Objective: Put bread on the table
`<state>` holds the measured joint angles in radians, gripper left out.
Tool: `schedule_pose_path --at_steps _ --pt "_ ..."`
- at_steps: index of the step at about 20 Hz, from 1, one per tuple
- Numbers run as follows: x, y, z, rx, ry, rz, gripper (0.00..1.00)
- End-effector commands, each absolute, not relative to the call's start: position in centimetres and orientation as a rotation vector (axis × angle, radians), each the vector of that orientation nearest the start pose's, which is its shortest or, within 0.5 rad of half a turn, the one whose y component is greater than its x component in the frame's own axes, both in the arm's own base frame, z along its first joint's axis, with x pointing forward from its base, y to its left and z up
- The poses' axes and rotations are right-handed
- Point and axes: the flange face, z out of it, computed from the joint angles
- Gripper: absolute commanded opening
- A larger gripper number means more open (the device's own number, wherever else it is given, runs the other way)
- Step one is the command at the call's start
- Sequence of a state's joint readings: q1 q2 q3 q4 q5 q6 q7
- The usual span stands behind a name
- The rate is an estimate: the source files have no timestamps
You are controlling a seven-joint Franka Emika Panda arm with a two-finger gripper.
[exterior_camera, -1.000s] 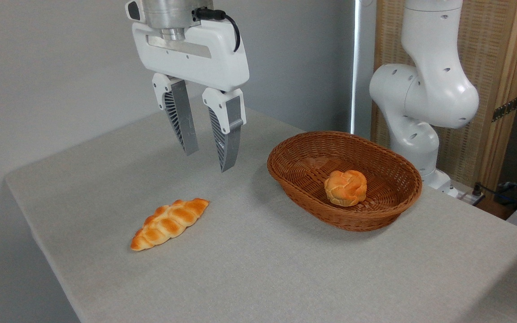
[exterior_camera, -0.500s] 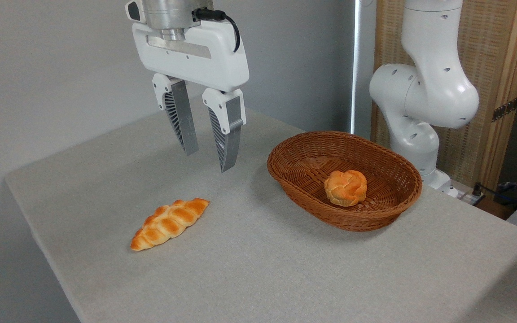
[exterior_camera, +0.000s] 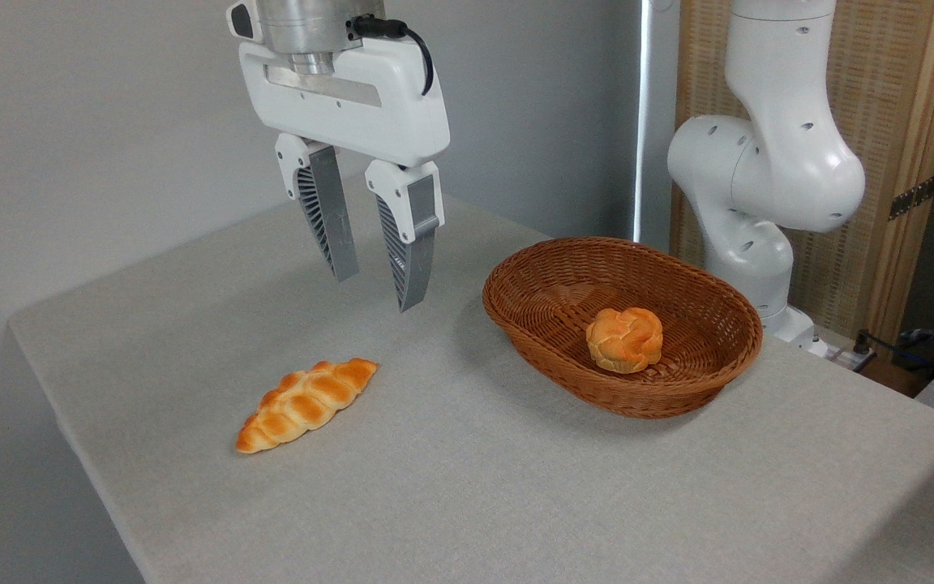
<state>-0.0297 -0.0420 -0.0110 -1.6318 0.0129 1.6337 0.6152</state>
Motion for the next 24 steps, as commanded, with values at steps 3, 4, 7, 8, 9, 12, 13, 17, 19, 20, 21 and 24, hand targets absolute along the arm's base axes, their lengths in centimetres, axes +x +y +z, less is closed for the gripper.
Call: schedule_pose_path --at_steps 3,4,7,8,9,12,13,17,19,20,21,24 --pt "54.2 -1.8 62.7 -2.944 0.992 -0.074 1.0" --pt "54.2 -1.8 62.7 -2.944 0.992 -0.074 1.0" --pt "54.1 -1.7 62.8 -2.945 0.989 -0.071 1.0" --pt "54.0 -1.9 62.5 -2.945 0.994 -0.062 1.0" --pt "53.6 -1.9 62.8 -2.944 0.994 -0.067 1.0" --pt "51.9 -1.8 62.1 -2.947 1.003 -0.039 1.0" --pt "51.1 -1.8 61.8 -2.949 1.006 -0.028 1.0" --pt "47.8 -1.6 60.8 -2.918 1.12 0.021 1.0" --pt "46.6 -1.4 60.5 -2.909 1.165 0.05 1.0" --pt "46.1 -1.3 60.2 -2.909 1.171 0.059 1.0" --pt "45.5 -1.3 59.8 -2.902 1.197 0.07 1.0" --pt "43.6 -1.3 58.8 -2.874 1.277 0.096 1.0"
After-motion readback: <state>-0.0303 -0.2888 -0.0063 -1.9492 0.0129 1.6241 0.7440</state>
